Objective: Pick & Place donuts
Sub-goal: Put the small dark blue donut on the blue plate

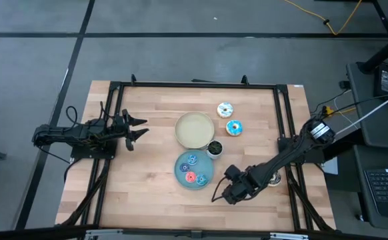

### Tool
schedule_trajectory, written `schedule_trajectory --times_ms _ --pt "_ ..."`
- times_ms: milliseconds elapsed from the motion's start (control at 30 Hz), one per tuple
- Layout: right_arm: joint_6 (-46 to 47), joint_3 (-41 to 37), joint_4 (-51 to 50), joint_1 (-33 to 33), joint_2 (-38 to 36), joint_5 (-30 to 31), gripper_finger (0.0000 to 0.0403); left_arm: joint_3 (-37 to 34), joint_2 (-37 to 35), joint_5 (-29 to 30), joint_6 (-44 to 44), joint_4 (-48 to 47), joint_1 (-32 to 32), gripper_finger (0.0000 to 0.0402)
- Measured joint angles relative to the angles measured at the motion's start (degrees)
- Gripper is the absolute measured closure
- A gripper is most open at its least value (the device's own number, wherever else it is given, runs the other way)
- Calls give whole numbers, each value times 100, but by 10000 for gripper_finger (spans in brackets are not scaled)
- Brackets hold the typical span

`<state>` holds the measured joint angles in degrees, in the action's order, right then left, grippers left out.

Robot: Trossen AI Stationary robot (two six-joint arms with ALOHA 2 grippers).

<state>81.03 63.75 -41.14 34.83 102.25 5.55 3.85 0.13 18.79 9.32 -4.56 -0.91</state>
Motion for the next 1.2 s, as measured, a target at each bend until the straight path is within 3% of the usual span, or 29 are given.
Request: schedule_trajectory --times_ms 867,1200 --pt "-34 2 156 35 311 -12 193 -1 1 0 0 0 -2 205" --pt "-44 2 165 35 311 -14 258 0 -1 0 0 0 0 205"
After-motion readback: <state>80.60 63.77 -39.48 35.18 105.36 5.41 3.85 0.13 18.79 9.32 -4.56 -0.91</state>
